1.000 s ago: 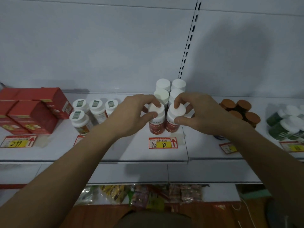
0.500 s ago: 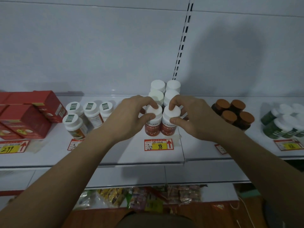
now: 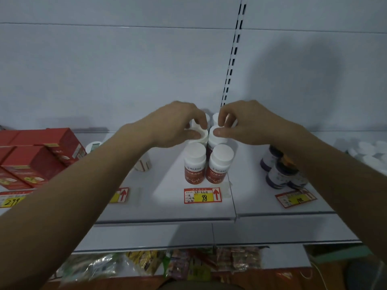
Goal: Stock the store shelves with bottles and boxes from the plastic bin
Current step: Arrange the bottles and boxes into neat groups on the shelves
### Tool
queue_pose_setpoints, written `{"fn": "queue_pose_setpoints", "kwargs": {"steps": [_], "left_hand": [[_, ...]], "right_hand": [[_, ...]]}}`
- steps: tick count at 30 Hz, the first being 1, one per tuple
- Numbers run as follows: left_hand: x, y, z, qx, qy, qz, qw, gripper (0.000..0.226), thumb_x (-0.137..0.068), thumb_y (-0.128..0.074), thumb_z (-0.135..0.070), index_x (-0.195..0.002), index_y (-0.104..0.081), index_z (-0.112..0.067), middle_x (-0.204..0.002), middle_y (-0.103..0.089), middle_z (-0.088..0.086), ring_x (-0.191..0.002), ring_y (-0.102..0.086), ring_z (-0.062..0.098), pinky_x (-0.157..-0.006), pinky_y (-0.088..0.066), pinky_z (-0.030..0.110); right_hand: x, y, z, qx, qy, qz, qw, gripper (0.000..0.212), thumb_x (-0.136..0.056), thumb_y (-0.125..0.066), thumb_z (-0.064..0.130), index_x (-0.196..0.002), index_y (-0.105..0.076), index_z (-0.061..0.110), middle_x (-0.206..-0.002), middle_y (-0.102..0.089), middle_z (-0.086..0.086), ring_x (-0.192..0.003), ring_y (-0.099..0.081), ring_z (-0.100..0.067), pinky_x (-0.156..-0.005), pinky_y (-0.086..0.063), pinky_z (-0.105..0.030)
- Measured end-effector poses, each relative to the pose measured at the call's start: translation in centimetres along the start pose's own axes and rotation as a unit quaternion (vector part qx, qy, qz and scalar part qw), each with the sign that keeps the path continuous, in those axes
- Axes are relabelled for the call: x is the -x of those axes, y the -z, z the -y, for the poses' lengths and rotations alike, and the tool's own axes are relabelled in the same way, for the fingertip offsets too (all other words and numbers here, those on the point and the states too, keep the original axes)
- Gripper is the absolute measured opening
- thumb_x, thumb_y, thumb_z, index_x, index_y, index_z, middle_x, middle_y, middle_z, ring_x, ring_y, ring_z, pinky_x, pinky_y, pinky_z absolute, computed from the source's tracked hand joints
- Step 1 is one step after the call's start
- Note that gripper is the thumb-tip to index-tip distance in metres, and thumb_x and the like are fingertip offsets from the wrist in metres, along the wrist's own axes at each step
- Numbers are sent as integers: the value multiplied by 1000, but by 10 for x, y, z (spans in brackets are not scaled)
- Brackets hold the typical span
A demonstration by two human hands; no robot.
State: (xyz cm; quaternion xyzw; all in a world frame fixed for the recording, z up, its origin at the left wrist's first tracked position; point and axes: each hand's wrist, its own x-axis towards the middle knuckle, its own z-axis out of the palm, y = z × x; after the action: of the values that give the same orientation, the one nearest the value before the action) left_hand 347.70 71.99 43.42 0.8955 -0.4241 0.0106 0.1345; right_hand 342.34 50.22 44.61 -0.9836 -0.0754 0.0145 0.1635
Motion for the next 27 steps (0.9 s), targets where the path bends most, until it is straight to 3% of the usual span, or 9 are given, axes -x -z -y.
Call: {"fn": "queue_pose_setpoints", "kwargs": {"steps": [4, 9, 17, 23, 27], "left_hand": [[-7, -5, 6, 7, -5, 38, 999, 23, -89, -73, -34, -111, -71, -27, -116, -64, -2, -92, -60, 14, -85, -54, 39], [-10, -9, 11, 26, -8, 17, 999, 12, -88, -75, -29, -99, -73, -26, -111, -63, 0, -89, -60, 15, -84, -53, 42], [-11, -11, 14, 38, -3, 9, 999, 6, -89, -74, -26, -94, -72, -26, -107, -63, 0, -90, -61, 15, -85, -53, 42], [-6, -12, 17, 46, 3, 6, 999, 8, -90, -73, -27, -97, -70, -25, -107, -66, -2, -91, -63, 15, -84, -53, 41], [-2, -14, 16, 57, 4, -3, 998, 9, -94, -66, -29, -100, -70, -23, -108, -66, -1, -90, -64, 16, -82, -55, 42]], "right_hand": [[-7, -7, 9, 18, -31, -39, 999, 37, -77, -82, 47, -89, -65, 17, -90, -61, 5, -83, -57, -15, -67, -44, -26], [-11, -13, 9, 40, -56, -43, 997, 40, -72, -86, 46, -86, -67, 13, -91, -65, -1, -86, -61, -22, -74, -49, -31], [-13, -20, 8, 18, -43, -40, 998, 28, -71, -84, 37, -84, -67, 20, -84, -61, 9, -78, -59, -13, -68, -45, -24], [-12, -21, 3, -4, -12, -28, 1000, 24, -72, -83, 33, -90, -69, 27, -99, -62, 8, -87, -57, -12, -73, -40, -24], [-11, -21, 2, -36, -14, -21, 999, 15, -79, -78, 33, -91, -71, 27, -101, -65, 10, -78, -56, -1, -67, -39, -14]]}}
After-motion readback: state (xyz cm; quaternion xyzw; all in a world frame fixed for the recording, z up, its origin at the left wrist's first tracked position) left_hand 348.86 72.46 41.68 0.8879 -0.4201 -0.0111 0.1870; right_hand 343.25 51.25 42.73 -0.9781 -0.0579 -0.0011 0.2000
